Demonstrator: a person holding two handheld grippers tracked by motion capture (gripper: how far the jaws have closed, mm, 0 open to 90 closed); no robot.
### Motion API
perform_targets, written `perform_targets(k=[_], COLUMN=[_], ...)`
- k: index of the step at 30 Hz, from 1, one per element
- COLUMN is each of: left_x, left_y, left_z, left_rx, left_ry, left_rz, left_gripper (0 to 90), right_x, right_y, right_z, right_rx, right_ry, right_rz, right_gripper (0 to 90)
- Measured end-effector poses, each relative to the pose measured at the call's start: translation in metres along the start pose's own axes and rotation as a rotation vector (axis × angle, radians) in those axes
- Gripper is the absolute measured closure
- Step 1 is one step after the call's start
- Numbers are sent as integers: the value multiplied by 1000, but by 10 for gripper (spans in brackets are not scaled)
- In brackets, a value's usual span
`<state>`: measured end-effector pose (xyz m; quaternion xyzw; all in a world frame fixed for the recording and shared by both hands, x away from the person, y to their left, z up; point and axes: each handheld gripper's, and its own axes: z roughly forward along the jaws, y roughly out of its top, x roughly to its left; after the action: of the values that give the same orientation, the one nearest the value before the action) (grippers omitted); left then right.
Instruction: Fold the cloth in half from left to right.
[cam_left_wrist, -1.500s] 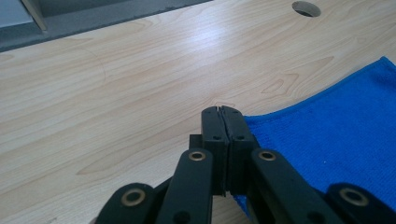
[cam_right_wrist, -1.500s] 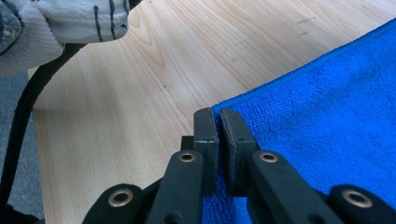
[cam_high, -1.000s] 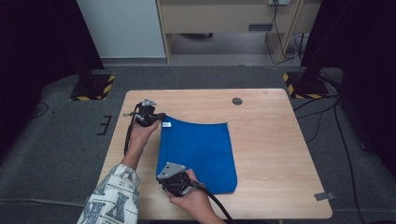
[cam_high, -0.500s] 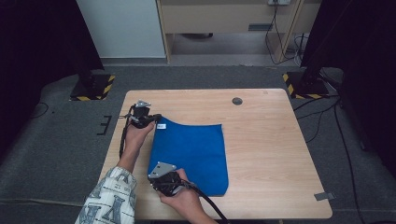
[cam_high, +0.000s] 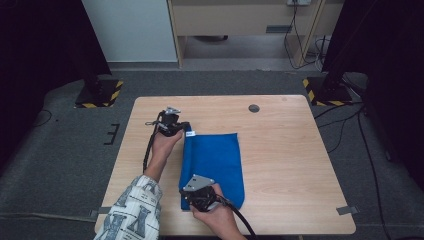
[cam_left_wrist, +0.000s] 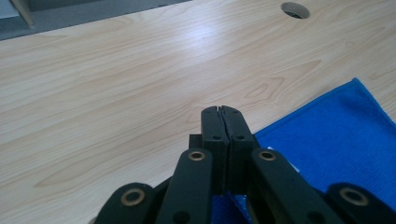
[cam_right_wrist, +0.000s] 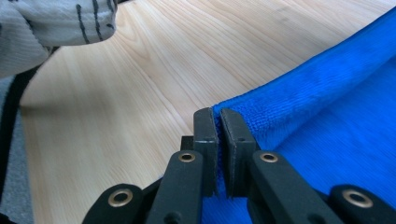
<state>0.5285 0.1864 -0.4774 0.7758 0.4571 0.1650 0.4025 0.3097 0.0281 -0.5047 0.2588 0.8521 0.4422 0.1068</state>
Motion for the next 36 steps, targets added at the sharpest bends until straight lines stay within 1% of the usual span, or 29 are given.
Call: perform_targets(k=[2,4,7,9,13,18,21,23,26,30,32,36], left_x=[-7,-14,-24,-28,-36,-43,-46,-48,-52,-59,-63,-70], left_y=[2,4,5,4,6,8,7,7,9,9,10,9], left_z=[6,12,19,23,27,31,35,37,40,46,50,56], left_rx=[7,1,2,7,5,-2,2,7,1,0,6,11], left_ry=[-2,-7,-18,-25,-31,-39,-41,-41,-47,-56,-57,-62], left_rz=[7,8,9,11,14,5,-3,-1,-11,-5,2,3], left_gripper=[887,888,887,887,887,886,886,886,886,886,886,886], right_x=[-4,-8,-11,-13,-16,-18,-21,-24,-28,-33,-36,-40], right_y=[-3,-5,-8,-11,-15,-18,-22,-25,-29,-34,-36,-41], right_z=[-5,-9,-16,-20,-25,-29,-32,-34,-38,-45,-49,-56], right_rx=[1,2,9,18,22,26,33,35,35,46,49,49], right_ry=[-4,-8,-12,-19,-26,-28,-33,-37,-40,-55,-65,-73], right_rz=[8,13,-7,-10,-5,-3,-1,1,15,15,27,34], right_gripper=[857,857,857,857,857,857,856,856,856,856,856,856])
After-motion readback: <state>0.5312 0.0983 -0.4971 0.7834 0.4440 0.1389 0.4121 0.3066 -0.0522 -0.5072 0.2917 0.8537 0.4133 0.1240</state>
